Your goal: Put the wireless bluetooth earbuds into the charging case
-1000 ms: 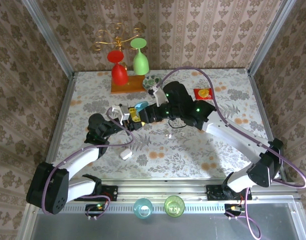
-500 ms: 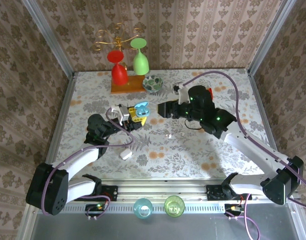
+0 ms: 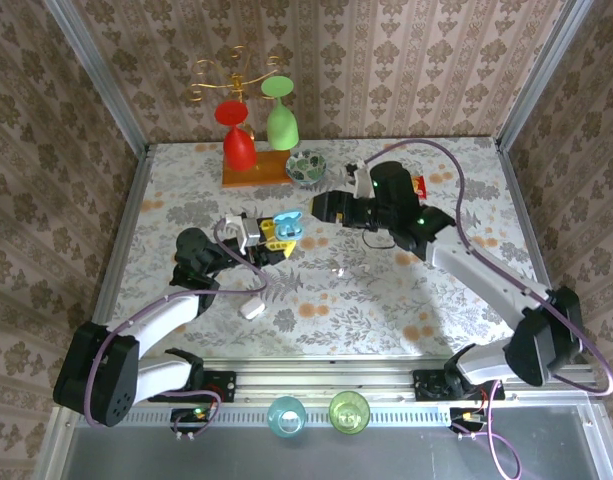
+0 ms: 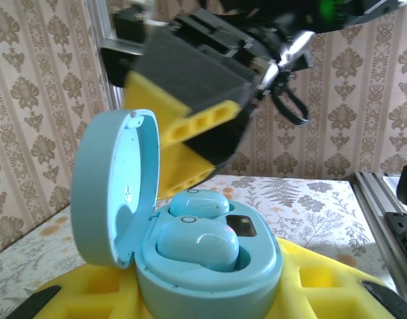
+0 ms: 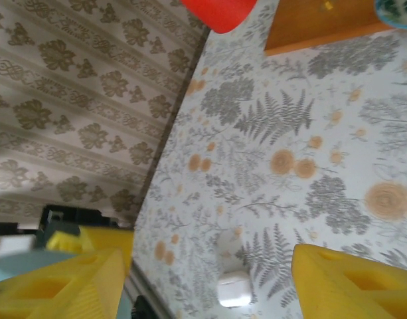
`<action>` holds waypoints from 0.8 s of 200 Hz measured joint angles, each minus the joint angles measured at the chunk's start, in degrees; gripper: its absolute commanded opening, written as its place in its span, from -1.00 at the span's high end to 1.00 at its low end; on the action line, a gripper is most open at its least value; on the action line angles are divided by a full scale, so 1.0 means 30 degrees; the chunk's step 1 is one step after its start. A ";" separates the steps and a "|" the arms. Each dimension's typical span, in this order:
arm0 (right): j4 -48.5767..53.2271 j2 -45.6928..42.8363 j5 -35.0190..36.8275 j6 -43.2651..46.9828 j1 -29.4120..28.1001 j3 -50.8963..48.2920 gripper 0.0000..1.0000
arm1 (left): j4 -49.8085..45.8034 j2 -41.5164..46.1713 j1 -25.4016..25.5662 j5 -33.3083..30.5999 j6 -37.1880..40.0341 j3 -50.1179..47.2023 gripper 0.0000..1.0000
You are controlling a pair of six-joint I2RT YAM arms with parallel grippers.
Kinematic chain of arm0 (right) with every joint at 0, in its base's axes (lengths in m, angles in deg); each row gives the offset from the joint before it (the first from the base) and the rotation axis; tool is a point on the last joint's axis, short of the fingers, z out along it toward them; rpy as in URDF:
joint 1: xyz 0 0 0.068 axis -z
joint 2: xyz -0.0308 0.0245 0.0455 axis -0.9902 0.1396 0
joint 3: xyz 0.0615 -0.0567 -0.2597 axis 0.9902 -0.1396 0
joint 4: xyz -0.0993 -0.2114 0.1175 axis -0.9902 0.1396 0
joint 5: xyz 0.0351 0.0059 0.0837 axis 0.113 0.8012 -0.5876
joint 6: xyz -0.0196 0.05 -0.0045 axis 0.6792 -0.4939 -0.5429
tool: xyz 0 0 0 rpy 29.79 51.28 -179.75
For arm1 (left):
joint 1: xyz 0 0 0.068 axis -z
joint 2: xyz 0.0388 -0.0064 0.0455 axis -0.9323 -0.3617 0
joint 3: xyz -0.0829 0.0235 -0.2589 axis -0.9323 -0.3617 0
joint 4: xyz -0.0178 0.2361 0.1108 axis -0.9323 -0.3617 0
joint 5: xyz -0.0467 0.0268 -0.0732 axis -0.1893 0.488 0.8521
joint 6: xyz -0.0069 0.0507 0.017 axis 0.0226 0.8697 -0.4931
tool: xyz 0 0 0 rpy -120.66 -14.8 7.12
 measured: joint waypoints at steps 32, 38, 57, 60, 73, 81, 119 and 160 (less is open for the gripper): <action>-0.0117 0.1712 -0.1982 -0.0444 0.0015 0.1479 -0.44 | 0.0102 -0.0189 0.0109 0.0415 0.0000 0.0000 0.46; -0.0117 0.1872 -0.2317 -0.0444 0.0015 0.1581 -0.45 | 0.0102 -0.0189 0.0124 0.0408 -0.0007 0.0000 0.47; -0.0073 0.2025 -0.3271 -0.0386 -0.0015 0.1654 -0.46 | 0.0095 -0.0189 0.0124 0.0299 -0.0015 0.0000 0.47; -0.0058 0.2025 -0.3388 -0.0350 -0.0015 0.1654 -0.46 | 0.0095 -0.0189 0.0117 0.0240 -0.0015 0.0000 0.47; -0.0073 0.2025 -0.3818 -0.0233 -0.0029 0.1647 -0.47 | 0.0095 -0.0182 0.0109 0.0022 -0.0015 0.0000 0.47; -0.0102 0.2018 -0.3949 -0.0117 -0.0029 0.1596 -0.48 | 0.0095 -0.0182 0.0109 -0.0138 -0.0022 0.0000 0.47; -0.0466 0.1384 -0.4342 -0.0313 -0.0051 0.0503 -0.57 | 0.0102 -0.0189 0.0109 -0.0481 -0.0022 0.0000 0.47; -0.4262 0.1158 -0.6222 -0.3373 0.0087 -0.1486 -0.53 | 0.0933 -0.0182 0.0109 -0.1093 -0.0219 0.0000 0.47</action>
